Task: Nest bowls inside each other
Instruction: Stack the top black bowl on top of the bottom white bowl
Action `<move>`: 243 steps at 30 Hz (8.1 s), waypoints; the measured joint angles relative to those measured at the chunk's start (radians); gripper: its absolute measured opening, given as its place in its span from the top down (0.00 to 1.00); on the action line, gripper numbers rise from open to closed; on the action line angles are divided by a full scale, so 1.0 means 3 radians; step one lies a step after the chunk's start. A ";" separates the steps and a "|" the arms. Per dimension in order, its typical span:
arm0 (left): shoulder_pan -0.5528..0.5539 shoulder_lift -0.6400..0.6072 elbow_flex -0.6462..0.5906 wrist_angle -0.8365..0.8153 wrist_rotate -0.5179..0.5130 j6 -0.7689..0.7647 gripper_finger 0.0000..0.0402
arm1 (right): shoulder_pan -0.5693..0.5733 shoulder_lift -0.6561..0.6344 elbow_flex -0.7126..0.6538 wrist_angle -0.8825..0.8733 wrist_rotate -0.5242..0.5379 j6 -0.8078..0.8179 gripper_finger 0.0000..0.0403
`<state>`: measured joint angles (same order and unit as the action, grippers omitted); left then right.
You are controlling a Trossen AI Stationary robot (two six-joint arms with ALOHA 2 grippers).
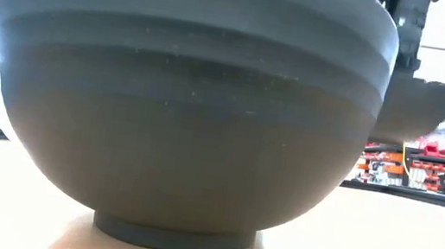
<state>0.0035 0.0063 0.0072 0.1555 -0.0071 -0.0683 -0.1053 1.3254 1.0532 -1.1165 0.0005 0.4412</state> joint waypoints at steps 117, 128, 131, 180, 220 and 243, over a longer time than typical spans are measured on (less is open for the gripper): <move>-0.0001 0.0000 0.0000 -0.0065 0.0001 0.0006 0.89 | 0.1048 0.0525 -0.0350 0.0761 -0.0381 0.0737 0.99; -0.0001 0.0000 -0.0001 -0.0071 0.0001 0.0006 0.91 | 0.0982 0.0542 -0.0350 0.0855 -0.0379 0.0877 0.88; 0.0000 0.0000 -0.0001 -0.0088 0.0001 0.0006 0.90 | 0.0982 0.0554 -0.0350 0.0849 -0.0378 0.0903 0.85; 0.0000 0.0000 0.0000 -0.0115 0.0000 0.0011 0.94 | 0.0941 0.0518 0.0073 0.0385 -0.0227 0.0880 0.80; 0.0000 0.0000 0.0001 -0.0118 0.0001 0.0005 0.94 | 0.1214 0.0518 0.0479 -0.0108 0.0148 0.0722 0.99; 0.0000 0.0000 0.0001 -0.0120 0.0001 0.0006 0.92 | 0.1079 0.0518 0.0324 0.0103 0.0094 0.0638 1.00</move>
<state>0.0034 0.0063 0.0074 0.1196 -0.0067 -0.0664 0.2184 1.4807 1.1503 -1.0855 0.0288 0.6327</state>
